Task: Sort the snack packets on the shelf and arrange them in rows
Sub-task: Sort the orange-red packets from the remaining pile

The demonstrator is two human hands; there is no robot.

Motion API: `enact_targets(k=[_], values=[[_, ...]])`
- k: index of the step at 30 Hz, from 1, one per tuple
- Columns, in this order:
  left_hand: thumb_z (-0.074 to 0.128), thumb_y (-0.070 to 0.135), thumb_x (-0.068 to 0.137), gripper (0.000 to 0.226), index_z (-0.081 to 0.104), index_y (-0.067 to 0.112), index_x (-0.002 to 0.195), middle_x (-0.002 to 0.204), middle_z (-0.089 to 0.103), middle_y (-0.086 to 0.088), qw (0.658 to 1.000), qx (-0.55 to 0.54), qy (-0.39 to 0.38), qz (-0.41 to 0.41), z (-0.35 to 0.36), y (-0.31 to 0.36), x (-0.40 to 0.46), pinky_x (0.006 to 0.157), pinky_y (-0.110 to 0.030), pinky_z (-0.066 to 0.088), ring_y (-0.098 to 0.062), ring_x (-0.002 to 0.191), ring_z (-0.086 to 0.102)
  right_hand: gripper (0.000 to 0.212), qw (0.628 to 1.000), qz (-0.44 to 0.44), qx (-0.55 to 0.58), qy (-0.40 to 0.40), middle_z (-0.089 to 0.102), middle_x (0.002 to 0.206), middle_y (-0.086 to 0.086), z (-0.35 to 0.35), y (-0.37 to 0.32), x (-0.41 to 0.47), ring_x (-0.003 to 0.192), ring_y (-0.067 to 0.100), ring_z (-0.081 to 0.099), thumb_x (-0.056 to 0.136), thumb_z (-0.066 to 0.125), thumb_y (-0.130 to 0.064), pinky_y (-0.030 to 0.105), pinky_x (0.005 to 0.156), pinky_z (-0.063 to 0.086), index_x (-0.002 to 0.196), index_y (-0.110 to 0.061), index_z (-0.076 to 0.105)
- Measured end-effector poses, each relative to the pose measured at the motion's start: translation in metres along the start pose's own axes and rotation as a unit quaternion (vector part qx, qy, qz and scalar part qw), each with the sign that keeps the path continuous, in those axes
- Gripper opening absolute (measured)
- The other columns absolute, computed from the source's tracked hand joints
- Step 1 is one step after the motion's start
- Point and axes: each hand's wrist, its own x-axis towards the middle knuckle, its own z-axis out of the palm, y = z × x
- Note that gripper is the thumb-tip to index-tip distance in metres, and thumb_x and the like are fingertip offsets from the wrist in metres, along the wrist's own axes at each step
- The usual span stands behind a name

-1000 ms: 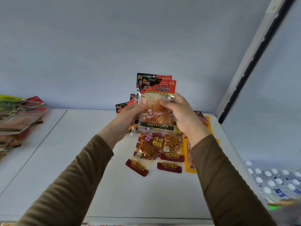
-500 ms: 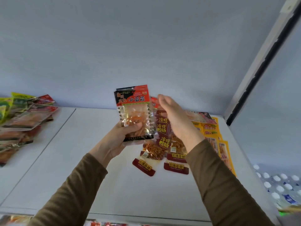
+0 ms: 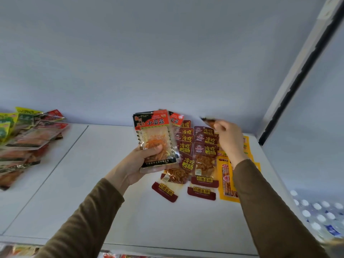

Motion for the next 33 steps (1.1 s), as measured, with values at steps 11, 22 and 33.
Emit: enact_targets(k=[11,22,33], values=[[0.057,0.067,0.09,0.071,0.066,0.011,0.133,0.132,0.065,-0.025,0.98,-0.141,-0.111,-0.086,-0.004,0.0,-0.007,0.079,-0.045,0.064,-0.042,0.115,0.068,0.025,0.871,-0.111,0.388,-0.28,0.056,0.143,-0.017,0.001,-0.081,-0.048,0.137,0.007,0.046,0.1,0.056,-0.011,0.043,0.107,0.041,0.119,-0.013,0.072],[0.093,0.026,0.07,0.072,0.062,0.004,0.131,0.123,0.069,-0.026,0.984,-0.145,-0.041,-0.091,-0.007,0.001,-0.015,0.069,-0.047,0.065,-0.044,0.105,0.072,0.045,0.842,-0.219,0.247,-0.427,0.037,0.154,-0.028,0.026,-0.079,-0.059,0.149,-0.005,0.012,0.098,0.036,-0.017,0.041,0.119,0.001,0.111,-0.032,0.077],[0.077,0.016,0.084,0.058,0.055,0.007,0.137,0.126,0.071,-0.018,0.983,-0.167,0.077,0.018,-0.065,-0.001,-0.024,0.072,-0.04,0.064,-0.036,0.111,0.072,0.051,0.881,0.147,0.396,-0.213,0.047,0.149,0.004,0.046,-0.066,-0.031,0.14,0.022,0.043,0.102,0.055,-0.028,0.04,0.118,0.034,0.15,-0.016,0.041]])
